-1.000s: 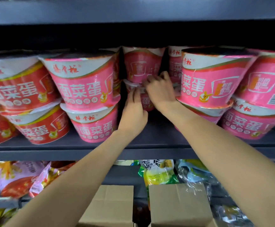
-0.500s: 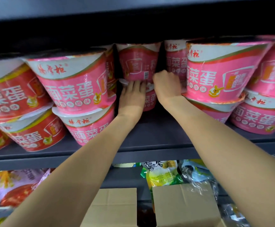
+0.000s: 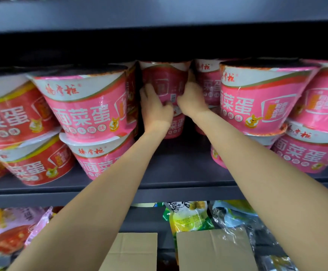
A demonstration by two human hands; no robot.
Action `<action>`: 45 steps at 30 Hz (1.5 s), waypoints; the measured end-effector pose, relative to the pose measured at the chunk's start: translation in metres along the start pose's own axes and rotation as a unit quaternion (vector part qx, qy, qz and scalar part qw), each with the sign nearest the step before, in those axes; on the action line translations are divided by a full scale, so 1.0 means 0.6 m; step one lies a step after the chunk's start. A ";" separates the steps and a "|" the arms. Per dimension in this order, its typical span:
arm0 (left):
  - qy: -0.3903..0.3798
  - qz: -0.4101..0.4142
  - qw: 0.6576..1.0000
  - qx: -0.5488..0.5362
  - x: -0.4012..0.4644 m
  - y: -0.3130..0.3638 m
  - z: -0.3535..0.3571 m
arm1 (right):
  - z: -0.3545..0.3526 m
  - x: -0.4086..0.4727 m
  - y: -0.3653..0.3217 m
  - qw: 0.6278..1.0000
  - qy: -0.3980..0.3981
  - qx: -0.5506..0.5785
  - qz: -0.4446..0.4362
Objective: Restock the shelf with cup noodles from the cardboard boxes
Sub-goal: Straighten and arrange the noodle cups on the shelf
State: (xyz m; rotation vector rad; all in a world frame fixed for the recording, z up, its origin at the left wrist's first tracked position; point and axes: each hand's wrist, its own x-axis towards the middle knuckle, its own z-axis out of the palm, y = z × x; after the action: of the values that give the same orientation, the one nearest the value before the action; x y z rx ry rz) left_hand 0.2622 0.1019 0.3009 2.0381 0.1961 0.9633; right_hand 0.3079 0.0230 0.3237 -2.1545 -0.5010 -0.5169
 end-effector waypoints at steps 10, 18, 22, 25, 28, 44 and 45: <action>-0.003 -0.059 0.976 -0.208 -0.004 -0.012 -0.009 | 0.007 -0.079 0.000 0.993 -0.032 0.109 -0.020; -0.015 -0.046 0.990 -0.135 -0.019 -0.003 0.008 | 0.010 -0.020 0.008 0.993 0.037 0.084 0.071; -0.032 -0.075 0.987 -0.138 -0.003 -0.012 0.007 | 0.006 -0.018 0.003 0.987 0.003 0.150 0.066; -0.038 -0.058 0.982 -0.175 -0.025 -0.021 -0.001 | -0.007 -0.065 0.003 0.988 0.022 0.152 0.032; -0.071 -0.075 0.965 -0.242 -0.021 -0.015 -0.008 | -0.019 -0.119 0.010 0.989 0.024 0.146 0.000; -0.012 0.013 0.996 -0.089 -0.035 -0.045 0.027 | 0.019 -0.075 0.017 0.999 0.012 0.052 -0.010; -0.024 0.001 0.997 -0.078 -0.028 -0.046 0.028 | 0.023 -0.070 0.019 0.999 0.005 0.039 -0.011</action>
State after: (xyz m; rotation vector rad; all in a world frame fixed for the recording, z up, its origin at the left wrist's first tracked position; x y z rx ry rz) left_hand 0.2679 0.1009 0.2649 1.9157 0.0896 0.9020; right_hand 0.2812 0.0203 0.2867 -2.0736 -0.5304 -0.5113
